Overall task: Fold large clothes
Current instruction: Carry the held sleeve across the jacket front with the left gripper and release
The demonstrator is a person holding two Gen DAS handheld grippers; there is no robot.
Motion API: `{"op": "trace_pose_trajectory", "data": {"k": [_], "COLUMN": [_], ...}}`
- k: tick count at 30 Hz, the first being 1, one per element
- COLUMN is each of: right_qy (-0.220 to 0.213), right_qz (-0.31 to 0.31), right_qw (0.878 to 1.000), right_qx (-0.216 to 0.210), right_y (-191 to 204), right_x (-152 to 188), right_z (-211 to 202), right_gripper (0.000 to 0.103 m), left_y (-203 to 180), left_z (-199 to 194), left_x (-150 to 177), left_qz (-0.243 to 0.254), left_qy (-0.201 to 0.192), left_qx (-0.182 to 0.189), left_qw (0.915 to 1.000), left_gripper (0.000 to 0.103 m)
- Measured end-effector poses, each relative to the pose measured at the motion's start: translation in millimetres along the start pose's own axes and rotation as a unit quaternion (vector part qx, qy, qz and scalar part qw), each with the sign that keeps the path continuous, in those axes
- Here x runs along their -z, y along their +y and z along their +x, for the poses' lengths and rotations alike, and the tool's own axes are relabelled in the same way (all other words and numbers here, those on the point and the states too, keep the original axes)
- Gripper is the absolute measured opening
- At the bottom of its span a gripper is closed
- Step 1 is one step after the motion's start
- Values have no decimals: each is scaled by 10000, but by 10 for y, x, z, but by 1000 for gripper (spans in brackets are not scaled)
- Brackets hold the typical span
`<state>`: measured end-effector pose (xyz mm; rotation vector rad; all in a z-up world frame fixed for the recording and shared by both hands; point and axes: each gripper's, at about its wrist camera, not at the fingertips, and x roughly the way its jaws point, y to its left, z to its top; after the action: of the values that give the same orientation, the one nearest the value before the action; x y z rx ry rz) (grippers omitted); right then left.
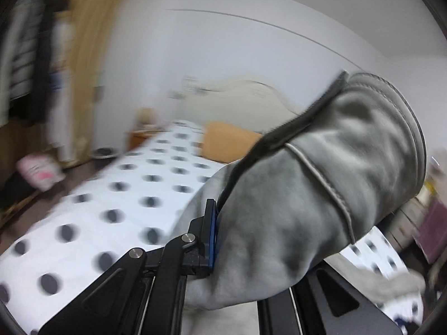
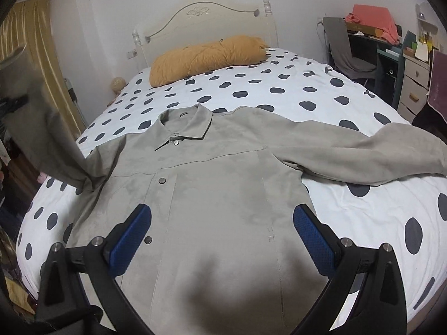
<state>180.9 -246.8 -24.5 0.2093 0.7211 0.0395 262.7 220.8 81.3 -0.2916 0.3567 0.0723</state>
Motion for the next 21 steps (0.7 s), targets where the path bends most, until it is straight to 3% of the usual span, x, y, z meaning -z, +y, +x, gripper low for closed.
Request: {"op": "trace_pose_trajectory", "data": {"k": [4,7,11,16,19,21], "right_qy": [121,258,358,366,339,392], "right_qz": [6,-336,-616,-1344,-1791,-1863], "right_qw": [9996,9975,9921,9820,9769,9780], "right_qx": [-247,-558,-1035,-1272,-1116,-853], "right_y": [54,333,852,1904,2603,2909], "right_x": [35,1,-89,-327,-449,-483], "right_z": [49,129,255,777,1324,1712], "right_gripper": [102,102,102,102,99,92], "left_y": [932,1308,1572,1451,1216,997], "left_z": [-23,-38,-125,-172,-345,-449], "left_x": [-170,-237,-220,-103,-36,48], "left_qz": [-819,-1033,-1054,-918,-733,-657], "left_qy": [34,-81,-309,-462,-600,-691], "left_qx": [-661,-809,-687,-392,-275,-226], "left_qw": [9944,9913,9916,9939,9951,9952], "left_gripper": [5,5,5,5,5,5]}}
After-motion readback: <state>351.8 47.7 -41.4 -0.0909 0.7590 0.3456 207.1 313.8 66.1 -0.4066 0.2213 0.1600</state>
